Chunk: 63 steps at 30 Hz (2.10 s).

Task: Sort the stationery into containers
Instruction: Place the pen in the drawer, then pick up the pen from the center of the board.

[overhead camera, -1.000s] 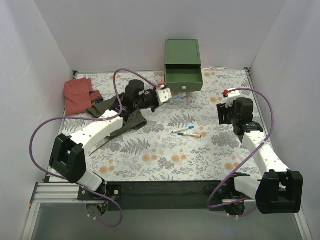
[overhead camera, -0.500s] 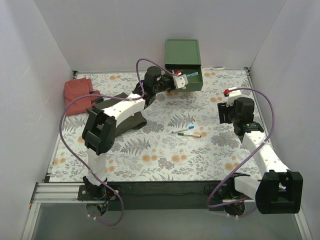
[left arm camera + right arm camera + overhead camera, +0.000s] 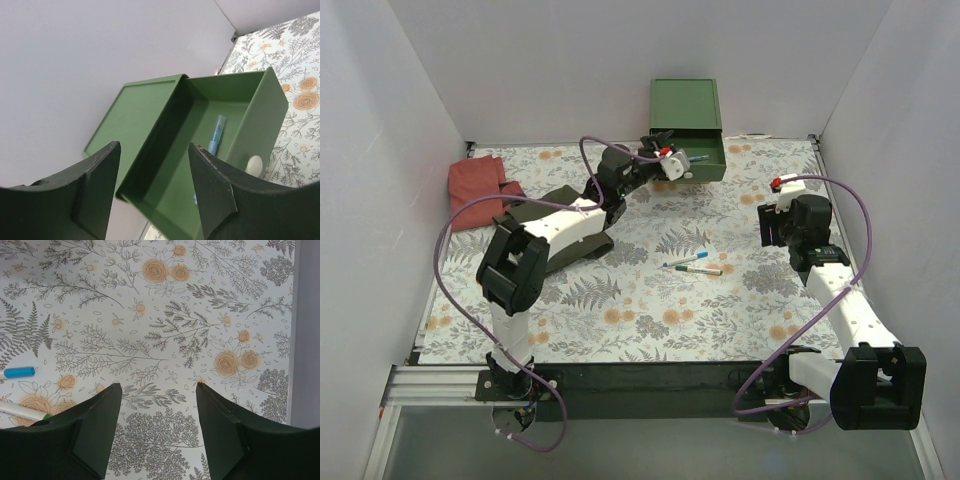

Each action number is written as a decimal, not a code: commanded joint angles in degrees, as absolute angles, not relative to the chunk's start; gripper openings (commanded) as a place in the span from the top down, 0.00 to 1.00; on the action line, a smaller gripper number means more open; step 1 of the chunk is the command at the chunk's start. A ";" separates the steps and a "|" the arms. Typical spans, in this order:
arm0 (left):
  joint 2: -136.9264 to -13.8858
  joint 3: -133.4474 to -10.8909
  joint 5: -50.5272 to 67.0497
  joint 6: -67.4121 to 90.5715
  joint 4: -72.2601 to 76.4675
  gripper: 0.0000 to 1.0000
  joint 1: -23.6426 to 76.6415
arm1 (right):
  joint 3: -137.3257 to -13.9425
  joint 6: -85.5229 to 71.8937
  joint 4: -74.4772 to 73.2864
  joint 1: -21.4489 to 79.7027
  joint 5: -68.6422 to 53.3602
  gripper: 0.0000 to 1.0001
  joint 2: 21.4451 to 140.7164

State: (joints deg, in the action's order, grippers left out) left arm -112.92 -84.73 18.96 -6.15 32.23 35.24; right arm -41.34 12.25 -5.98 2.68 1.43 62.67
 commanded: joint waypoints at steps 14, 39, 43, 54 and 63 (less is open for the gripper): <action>-82.43 -60.38 41.13 9.40 -3.76 0.61 36.65 | -38.58 11.87 -4.22 2.46 0.44 0.30 61.70; -109.24 -70.65 29.71 17.75 -0.27 0.61 42.71 | -37.97 12.57 -6.15 2.37 0.70 0.31 59.50; -112.49 -73.12 26.90 18.10 1.32 0.63 43.59 | -37.62 12.66 -6.15 2.37 1.05 0.31 59.24; -114.61 -71.11 23.82 18.72 2.98 0.70 45.26 | -37.26 13.01 -6.85 2.11 1.58 0.31 59.06; -117.33 -67.41 17.06 17.58 5.18 0.79 46.93 | -39.37 13.54 -8.70 2.02 1.32 0.32 61.17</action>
State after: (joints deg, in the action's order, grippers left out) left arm -115.96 -69.04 21.54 18.26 4.60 46.11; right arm -36.95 12.82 -7.75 2.57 1.30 60.27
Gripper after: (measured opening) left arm 0.216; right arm 0.688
